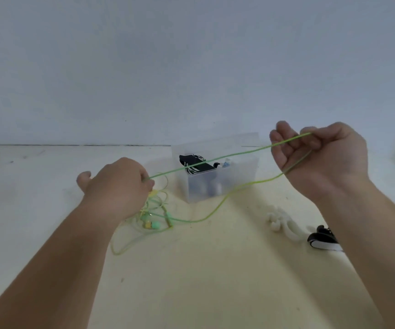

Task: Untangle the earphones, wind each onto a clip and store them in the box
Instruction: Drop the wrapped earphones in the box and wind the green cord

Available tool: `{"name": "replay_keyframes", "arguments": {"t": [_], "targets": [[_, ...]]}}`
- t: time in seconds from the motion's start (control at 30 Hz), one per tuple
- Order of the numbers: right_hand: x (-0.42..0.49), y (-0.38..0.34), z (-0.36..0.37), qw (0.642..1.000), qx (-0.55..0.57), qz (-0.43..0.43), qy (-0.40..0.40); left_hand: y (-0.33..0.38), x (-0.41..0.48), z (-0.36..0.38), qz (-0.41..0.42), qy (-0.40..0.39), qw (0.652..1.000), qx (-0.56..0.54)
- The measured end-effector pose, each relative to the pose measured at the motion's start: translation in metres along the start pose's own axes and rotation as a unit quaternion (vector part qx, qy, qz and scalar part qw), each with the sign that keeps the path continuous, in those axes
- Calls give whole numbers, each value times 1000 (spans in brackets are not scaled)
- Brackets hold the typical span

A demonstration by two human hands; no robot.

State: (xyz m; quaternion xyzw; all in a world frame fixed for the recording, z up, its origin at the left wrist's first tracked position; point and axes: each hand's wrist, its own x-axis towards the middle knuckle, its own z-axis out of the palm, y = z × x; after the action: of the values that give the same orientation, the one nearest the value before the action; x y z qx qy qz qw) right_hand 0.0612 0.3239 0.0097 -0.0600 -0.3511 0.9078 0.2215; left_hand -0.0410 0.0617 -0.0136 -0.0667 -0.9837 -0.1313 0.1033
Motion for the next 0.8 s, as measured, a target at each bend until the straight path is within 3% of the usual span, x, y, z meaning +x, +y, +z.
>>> {"name": "replay_keyframes", "arguments": {"t": [0.1, 0.17, 0.2, 0.23, 0.3, 0.33, 0.4, 0.43, 0.53, 0.63, 0.67, 0.7, 0.8], "targets": [[3, -3, -5, 999, 36, 19, -4, 0, 0, -2, -17, 5, 1000, -6], [6, -3, -5, 991, -128, 20, 25, 2, -1, -3, -4, 21, 999, -45], [7, -2, -5, 968, -250, 12, 29, 4, -2, -3, 20, 34, 996, -86], [7, 1, -5, 922, -387, 7, 17, 8, -4, -4, 57, 44, 988, -137], [2, 12, -3, 797, -601, 33, -49, 15, -12, -5, 145, 43, 969, -195], [-2, 18, 0, 752, -653, 39, -82, 18, -15, -4, 182, 35, 966, -182], [-11, 27, 9, 701, -701, -19, -131, 24, -19, 2, 232, 21, 965, -118], [-14, 31, 14, 692, -706, -55, -142, 27, -20, 6, 245, 18, 965, -89], [-25, 37, 27, 731, -656, -68, -174, 35, -21, 9, 258, 33, 965, -37], [-32, 48, 31, 643, -720, -80, -250, 40, -25, 9, 265, 28, 963, -34], [-30, 50, 29, 630, -729, -91, -253, 41, -27, 9, 266, 23, 963, -42], [-29, 50, 28, 638, -725, -105, -238, 42, -29, 8, 263, 19, 962, -70], [-22, 41, 25, 720, -666, -145, -131, 35, -29, 4, 239, -9, 958, -156]]}}
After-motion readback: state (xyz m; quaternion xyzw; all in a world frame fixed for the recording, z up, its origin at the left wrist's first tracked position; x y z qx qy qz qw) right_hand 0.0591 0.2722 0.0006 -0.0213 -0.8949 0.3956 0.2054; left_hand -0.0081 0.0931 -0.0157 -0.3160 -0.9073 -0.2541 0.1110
